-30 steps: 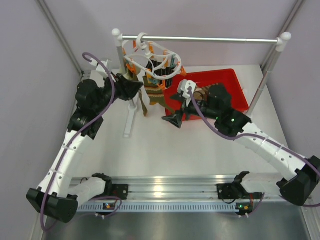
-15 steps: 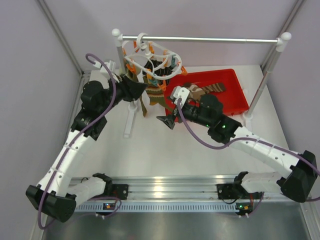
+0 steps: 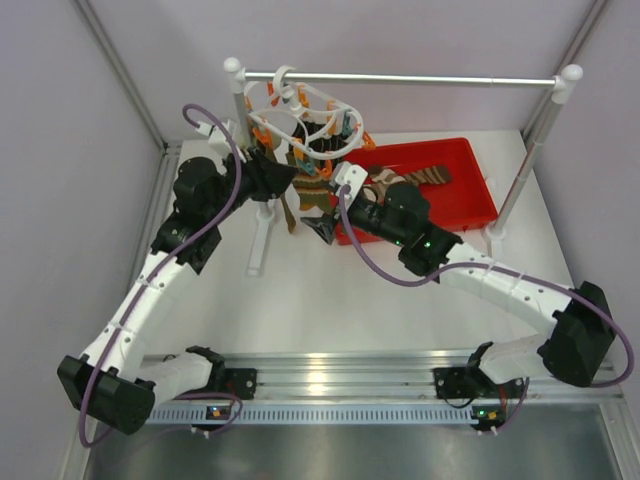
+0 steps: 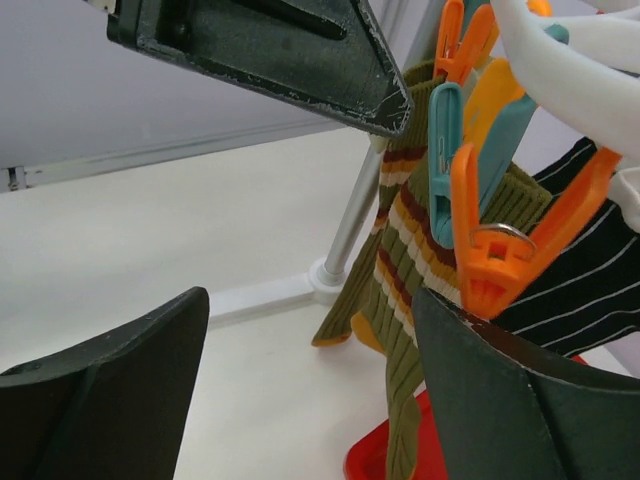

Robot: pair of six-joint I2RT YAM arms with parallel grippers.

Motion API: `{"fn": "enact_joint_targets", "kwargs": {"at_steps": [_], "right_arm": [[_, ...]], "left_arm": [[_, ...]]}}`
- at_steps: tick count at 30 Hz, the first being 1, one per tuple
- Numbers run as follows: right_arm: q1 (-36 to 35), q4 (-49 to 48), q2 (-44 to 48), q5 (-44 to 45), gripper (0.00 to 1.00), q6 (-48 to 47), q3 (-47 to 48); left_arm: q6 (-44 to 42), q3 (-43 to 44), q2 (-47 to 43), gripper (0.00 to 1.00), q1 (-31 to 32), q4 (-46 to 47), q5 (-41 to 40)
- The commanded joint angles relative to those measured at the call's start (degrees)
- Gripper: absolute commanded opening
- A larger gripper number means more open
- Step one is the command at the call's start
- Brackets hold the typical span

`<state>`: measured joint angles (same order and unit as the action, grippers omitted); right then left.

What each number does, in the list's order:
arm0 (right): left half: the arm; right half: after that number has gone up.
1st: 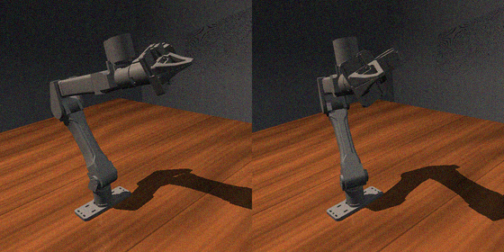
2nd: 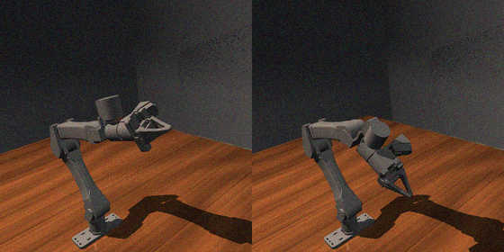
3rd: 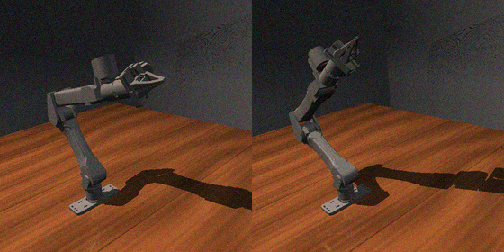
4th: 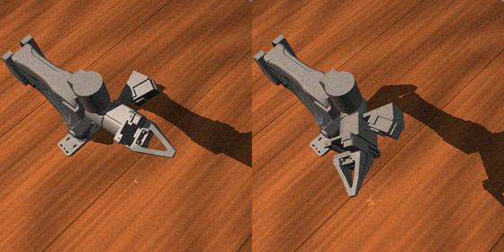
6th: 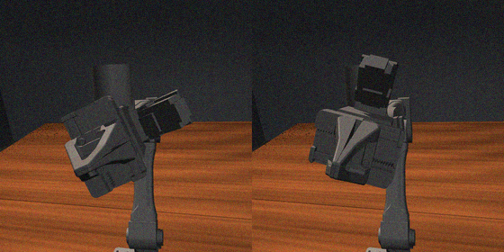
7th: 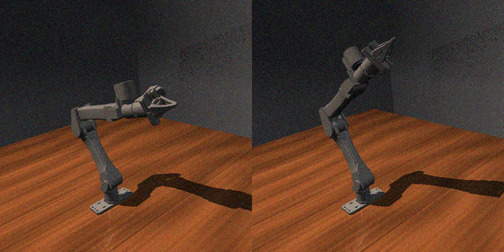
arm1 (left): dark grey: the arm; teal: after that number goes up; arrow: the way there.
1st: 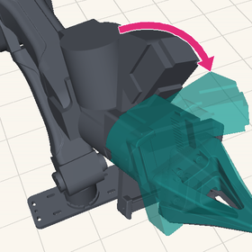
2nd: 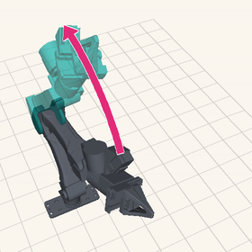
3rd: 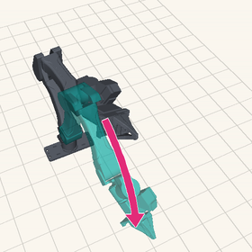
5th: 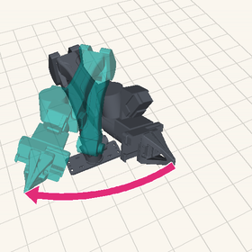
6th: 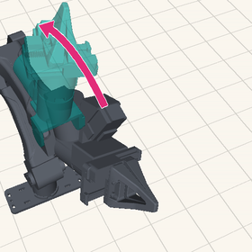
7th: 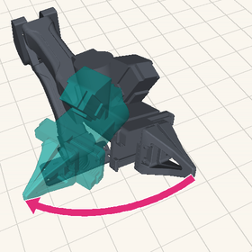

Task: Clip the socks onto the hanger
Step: Open the clamp at the hanger.

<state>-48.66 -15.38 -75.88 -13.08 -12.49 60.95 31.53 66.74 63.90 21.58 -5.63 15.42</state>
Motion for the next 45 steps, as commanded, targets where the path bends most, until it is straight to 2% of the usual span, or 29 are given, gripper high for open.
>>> {"fn": "enact_joint_targets", "kwargs": {"at_steps": [1,11,20,23,26,27,38,45], "right_arm": [[0.59,-5.02,-2.17,0.95,0.80,2.03,5.40],[4.28,-5.72,-4.46,0.78,0.76,4.14,8.40],[5.77,-6.77,-5.42,-0.63,0.75,4.05,9.19],[6.56,-7.30,-6.04,-1.16,0.75,4.14,10.07],[7.44,-8.00,-6.83,-2.47,0.74,4.58,11.21],[7.70,-8.26,-7.09,-3.78,0.74,4.76,11.38],[10.08,-10.38,-9.20,-14.07,0.68,5.64,13.49],[11.05,-3.80,-4.03,-15.83,0.64,3.01,9.20]], "left_arm": [[0.55,3.04,0.44,0.46,0.30,2.46,-0.92],[3.19,2.69,0.96,0.46,0.48,4.84,0.49],[3.98,6.56,4.91,0.43,0.48,4.57,-0.21],[3.89,7.09,5.79,0.39,0.48,4.31,-0.13],[3.72,7.35,6.06,0.31,0.48,3.87,0.40],[3.72,7.35,6.24,0.25,0.48,3.96,0.57],[3.28,8.23,5.89,0.00,0.39,2.91,3.21],[2.49,8.32,5.18,0.00,0.39,1.59,2.68]]}}
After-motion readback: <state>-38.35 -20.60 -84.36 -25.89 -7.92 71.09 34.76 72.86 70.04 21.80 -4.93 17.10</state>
